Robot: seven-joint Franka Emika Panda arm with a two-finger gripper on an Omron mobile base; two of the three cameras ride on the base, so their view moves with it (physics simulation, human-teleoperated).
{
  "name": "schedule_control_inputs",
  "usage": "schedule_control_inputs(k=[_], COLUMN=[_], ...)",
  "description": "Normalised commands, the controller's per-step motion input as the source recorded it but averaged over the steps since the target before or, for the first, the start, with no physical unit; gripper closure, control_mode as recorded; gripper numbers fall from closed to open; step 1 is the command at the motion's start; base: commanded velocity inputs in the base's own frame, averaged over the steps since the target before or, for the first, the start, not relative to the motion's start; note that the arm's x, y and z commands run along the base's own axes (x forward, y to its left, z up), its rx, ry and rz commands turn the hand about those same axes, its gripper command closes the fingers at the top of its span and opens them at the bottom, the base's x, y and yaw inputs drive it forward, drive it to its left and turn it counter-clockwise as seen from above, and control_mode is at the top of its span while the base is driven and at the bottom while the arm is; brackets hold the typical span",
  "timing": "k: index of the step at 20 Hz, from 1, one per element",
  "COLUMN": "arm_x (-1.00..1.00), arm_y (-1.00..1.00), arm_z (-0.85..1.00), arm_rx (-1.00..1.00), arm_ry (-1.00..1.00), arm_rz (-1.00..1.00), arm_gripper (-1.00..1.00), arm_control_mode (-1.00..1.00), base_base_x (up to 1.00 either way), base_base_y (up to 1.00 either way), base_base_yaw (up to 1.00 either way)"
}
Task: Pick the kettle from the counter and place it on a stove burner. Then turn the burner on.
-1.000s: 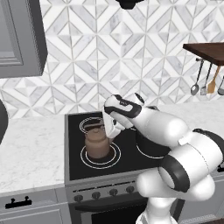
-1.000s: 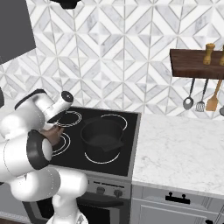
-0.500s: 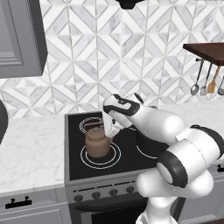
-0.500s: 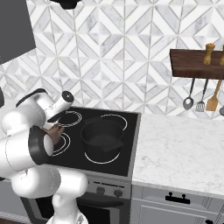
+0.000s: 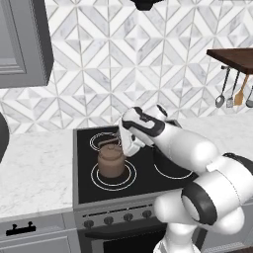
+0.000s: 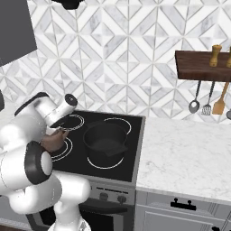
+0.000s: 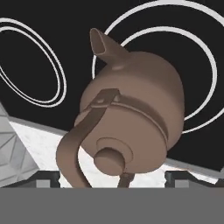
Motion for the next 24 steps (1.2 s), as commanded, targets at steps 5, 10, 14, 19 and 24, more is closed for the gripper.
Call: schedule_control_inputs(k=[5, 10, 14, 19, 24], arm_x=[-0.28, -0.24, -0.41, -0.99, -1.00], arm_y=[-0.11, 0.13, 0.49, 0.69, 0.75], arm_z=[0.26, 1.00, 1.00, 0.21, -0.85], arm_rx=[-0.02, 0.00, -0.05, -0.43, -0.75], arm_ry=[0.05, -0.13, -0.14, -0.02, 0.00], arm_rz=[0.00, 0.04, 0.11, 0.31, 0.37], arm_gripper=[-1.00, -1.00, -1.00, -1.00, -1.00], arm_control_mode=[-1.00, -1.00, -1.00, -1.00, -1.00], base_base_x=[0.00, 0.00, 0.00, 0.00, 0.00], base_base_y=[0.00, 0.00, 0.00, 0.00, 0.00], base_base_yaw=[0.00, 0.00, 0.00, 0.00, 0.00])
